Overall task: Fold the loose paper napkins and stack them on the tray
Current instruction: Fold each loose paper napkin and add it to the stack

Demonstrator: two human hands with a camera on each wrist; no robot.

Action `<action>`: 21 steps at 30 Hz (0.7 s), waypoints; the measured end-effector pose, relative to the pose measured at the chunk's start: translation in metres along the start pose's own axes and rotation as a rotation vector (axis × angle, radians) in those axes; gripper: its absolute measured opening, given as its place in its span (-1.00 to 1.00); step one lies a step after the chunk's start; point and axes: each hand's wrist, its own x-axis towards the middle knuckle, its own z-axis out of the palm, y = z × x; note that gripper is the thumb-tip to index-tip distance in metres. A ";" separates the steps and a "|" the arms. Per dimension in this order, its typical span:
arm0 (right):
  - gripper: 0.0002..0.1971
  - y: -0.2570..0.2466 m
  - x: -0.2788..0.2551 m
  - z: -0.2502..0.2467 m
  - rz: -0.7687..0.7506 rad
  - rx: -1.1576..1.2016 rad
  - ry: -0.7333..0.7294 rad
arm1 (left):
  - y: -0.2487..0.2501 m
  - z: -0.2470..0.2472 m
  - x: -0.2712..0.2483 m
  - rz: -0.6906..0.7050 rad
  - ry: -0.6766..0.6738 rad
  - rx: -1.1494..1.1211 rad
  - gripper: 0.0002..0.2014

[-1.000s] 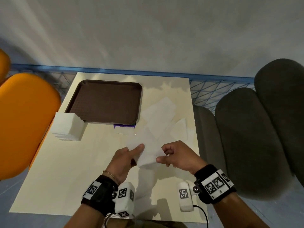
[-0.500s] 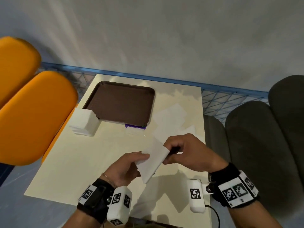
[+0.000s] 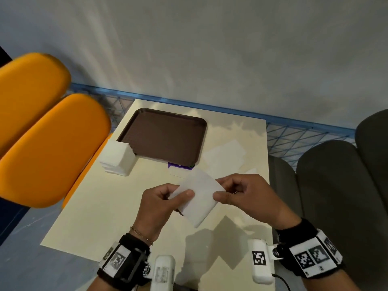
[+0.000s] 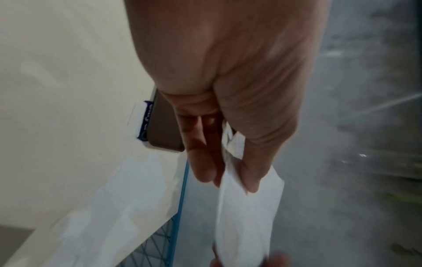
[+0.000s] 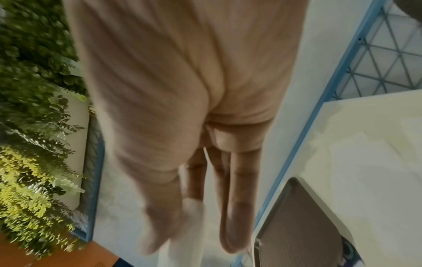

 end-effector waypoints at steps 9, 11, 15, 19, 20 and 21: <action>-0.83 -0.016 0.009 0.008 -0.015 -0.044 0.100 | 0.018 -0.005 -0.004 0.172 0.054 0.136 -0.88; -0.82 -0.018 0.011 0.008 -0.013 -0.048 0.096 | 0.020 -0.006 -0.003 0.189 0.073 0.145 -0.89; -0.76 -0.021 0.014 0.009 -0.008 -0.009 0.108 | 0.022 -0.005 -0.004 0.189 0.125 0.130 -0.81; -0.73 -0.019 0.018 0.014 -0.012 0.035 0.135 | 0.023 -0.007 -0.003 0.180 0.158 0.152 -0.84; -0.74 -0.018 0.019 0.015 -0.010 0.042 0.141 | 0.024 -0.007 -0.003 0.181 0.159 0.168 -0.81; -0.74 -0.016 0.020 0.015 -0.006 0.052 0.147 | 0.026 -0.007 -0.003 0.184 0.157 0.186 -0.77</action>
